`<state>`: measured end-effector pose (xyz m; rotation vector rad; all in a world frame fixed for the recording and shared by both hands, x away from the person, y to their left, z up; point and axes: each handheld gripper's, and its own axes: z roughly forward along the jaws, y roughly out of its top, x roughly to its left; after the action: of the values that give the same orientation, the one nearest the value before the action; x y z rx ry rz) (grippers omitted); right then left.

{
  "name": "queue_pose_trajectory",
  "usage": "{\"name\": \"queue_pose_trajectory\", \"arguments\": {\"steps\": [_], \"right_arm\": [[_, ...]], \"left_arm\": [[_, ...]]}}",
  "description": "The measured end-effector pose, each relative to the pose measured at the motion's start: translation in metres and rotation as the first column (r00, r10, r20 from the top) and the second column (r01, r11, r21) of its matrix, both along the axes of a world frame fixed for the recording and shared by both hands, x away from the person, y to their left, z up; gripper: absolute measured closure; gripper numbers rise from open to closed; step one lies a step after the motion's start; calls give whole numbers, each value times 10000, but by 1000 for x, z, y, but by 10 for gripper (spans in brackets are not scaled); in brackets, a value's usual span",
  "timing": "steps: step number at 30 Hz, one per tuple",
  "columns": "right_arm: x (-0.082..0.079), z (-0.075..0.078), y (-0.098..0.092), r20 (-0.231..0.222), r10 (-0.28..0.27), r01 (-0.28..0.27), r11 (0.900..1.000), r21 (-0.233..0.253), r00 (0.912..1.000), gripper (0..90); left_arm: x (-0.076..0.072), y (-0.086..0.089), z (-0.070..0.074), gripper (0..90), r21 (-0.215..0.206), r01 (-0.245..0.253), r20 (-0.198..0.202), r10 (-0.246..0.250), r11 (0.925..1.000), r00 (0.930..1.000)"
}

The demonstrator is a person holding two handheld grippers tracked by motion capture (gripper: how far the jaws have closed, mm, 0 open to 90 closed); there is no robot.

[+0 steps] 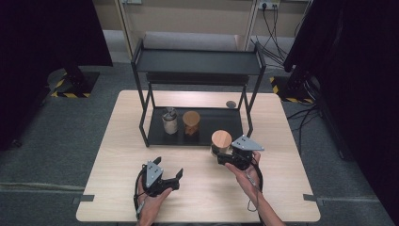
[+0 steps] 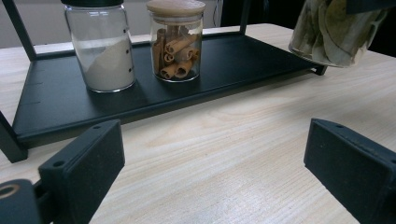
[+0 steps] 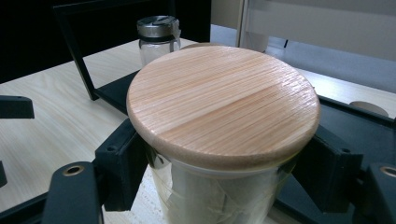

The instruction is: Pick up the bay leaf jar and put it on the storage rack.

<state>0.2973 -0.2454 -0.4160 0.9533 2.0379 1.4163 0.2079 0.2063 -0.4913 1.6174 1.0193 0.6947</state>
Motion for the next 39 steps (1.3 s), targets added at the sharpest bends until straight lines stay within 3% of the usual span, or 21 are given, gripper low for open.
{"name": "queue_pose_trajectory", "arguments": {"steps": [39], "right_arm": [[34,3,21,72,-311,313,9994,-168,9995,258]], "left_arm": [[0,1,0,46,-54,-16,-31,16,10000,10000]]}}
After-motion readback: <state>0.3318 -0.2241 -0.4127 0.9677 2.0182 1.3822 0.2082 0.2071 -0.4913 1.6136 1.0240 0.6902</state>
